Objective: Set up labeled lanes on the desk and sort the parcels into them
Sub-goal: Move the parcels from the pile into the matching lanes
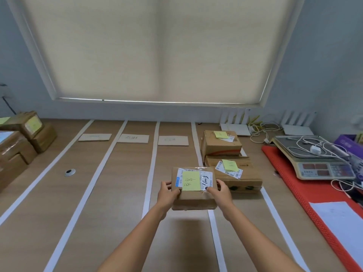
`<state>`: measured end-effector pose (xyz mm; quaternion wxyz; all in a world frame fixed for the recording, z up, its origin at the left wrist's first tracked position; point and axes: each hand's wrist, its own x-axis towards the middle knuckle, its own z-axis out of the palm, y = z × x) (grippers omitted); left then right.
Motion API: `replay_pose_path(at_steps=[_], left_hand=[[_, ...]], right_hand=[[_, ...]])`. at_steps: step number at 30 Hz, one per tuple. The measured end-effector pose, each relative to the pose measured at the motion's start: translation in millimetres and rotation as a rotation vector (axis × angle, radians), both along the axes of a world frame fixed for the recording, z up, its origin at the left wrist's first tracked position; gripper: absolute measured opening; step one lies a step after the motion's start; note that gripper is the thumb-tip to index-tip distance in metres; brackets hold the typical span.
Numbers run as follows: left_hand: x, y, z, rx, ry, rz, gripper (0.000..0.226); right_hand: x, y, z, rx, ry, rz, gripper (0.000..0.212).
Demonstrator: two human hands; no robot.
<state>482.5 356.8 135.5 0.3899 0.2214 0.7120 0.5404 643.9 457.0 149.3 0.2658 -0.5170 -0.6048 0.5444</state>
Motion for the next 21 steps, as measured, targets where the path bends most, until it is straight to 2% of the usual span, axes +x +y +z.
replay_pose_path(at_steps=[10, 21], left_hand=[[50, 53, -22, -0.049, -0.041, -0.078, 0.032], [126, 112, -71, -0.170, -0.069, -0.118, 0.050]], right_hand=[[57, 49, -15, -0.031, -0.039, -0.078, 0.053], [121, 112, -73, -0.144, -0.078, -0.136, 0.043]])
